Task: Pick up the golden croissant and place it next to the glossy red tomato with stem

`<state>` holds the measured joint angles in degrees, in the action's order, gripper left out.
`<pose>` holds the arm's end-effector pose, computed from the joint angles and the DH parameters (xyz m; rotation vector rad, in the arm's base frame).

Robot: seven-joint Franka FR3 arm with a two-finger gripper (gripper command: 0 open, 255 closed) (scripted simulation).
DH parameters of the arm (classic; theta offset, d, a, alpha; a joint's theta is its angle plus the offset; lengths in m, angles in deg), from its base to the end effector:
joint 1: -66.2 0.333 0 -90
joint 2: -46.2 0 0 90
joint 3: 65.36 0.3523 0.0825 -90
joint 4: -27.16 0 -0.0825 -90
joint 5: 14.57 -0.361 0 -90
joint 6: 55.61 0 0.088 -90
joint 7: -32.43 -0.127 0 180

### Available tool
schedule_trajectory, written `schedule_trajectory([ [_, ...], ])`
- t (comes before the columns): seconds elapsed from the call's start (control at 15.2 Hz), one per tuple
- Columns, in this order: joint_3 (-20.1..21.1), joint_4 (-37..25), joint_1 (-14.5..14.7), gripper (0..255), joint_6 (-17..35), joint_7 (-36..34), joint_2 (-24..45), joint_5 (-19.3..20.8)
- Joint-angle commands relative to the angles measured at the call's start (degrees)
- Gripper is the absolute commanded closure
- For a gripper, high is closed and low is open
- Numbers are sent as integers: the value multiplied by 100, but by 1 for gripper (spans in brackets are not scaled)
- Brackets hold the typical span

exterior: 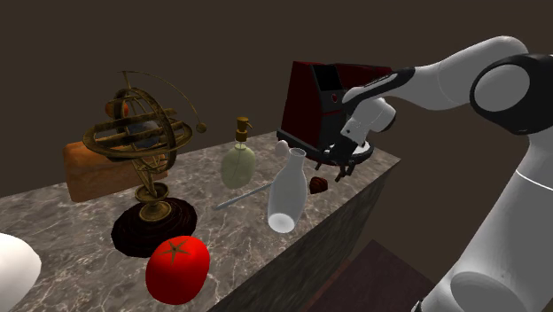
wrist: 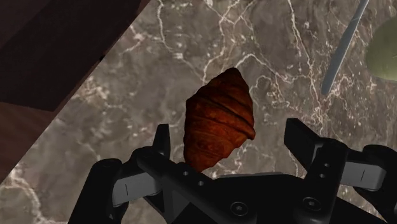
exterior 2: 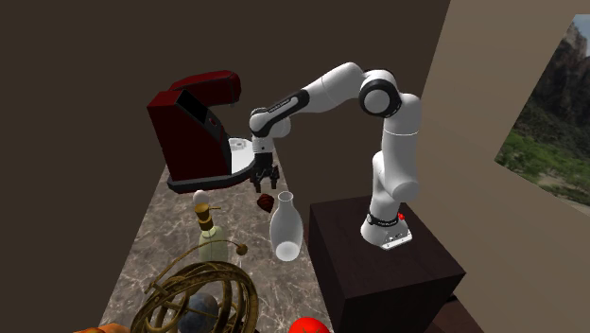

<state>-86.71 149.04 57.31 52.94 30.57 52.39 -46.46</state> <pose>0.4612 -0.2090 0.3803 -2.3879 1.0587 0.2649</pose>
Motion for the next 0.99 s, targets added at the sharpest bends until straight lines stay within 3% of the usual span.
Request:
schedule_trajectory([
  [0.0,25,63,19,0,118,37,69,-82],
  [0.26,106,273,94,0,421,115,163,-231],
  [0.79,106,272,94,0,420,115,163,-231],
  [0.86,106,272,94,255,420,115,163,-231],
  [0.92,106,272,94,255,420,115,163,-231],
])
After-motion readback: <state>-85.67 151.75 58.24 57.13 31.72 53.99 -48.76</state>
